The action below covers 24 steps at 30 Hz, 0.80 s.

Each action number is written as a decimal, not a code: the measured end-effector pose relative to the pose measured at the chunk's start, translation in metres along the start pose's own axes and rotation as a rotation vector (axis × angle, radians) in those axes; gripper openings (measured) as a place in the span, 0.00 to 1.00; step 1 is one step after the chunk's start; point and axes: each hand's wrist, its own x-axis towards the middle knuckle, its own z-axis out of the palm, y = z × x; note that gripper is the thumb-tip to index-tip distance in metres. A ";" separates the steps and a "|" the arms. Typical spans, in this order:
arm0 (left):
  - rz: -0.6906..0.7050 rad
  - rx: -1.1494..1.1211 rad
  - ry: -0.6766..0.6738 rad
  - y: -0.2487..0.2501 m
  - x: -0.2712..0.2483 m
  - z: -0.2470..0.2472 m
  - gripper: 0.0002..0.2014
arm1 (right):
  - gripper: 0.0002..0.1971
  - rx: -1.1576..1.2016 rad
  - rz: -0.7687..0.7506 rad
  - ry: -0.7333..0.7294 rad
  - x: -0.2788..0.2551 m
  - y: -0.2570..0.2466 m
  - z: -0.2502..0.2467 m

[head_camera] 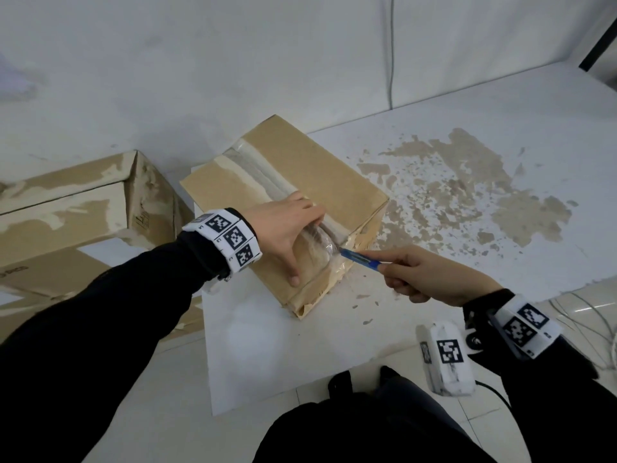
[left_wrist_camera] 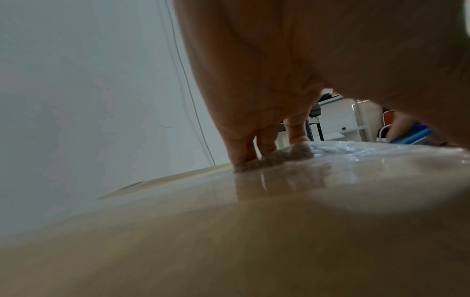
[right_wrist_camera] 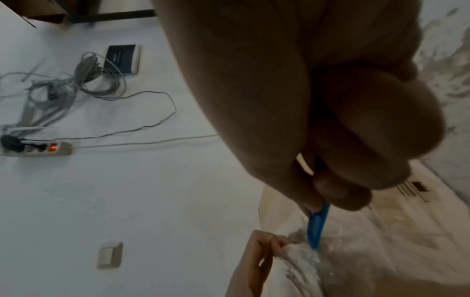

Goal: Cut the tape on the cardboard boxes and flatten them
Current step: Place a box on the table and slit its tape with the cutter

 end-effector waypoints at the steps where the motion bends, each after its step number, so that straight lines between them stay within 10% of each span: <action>1: 0.002 -0.003 0.003 -0.001 0.000 0.000 0.43 | 0.21 0.025 0.000 0.001 -0.001 0.001 0.000; 11: -0.012 -0.123 0.069 -0.010 0.002 -0.002 0.45 | 0.20 -0.016 -0.016 -0.152 -0.024 0.013 0.005; 16: -0.014 0.107 0.094 -0.005 0.007 -0.008 0.38 | 0.22 -0.305 -0.214 0.346 -0.028 0.011 -0.015; 20: -0.167 0.229 0.154 0.006 0.009 -0.004 0.27 | 0.25 -0.608 -0.314 0.380 -0.006 0.002 -0.006; 24: -0.457 -0.298 0.076 0.025 0.020 -0.006 0.15 | 0.23 -0.780 -0.340 0.407 0.004 0.007 -0.003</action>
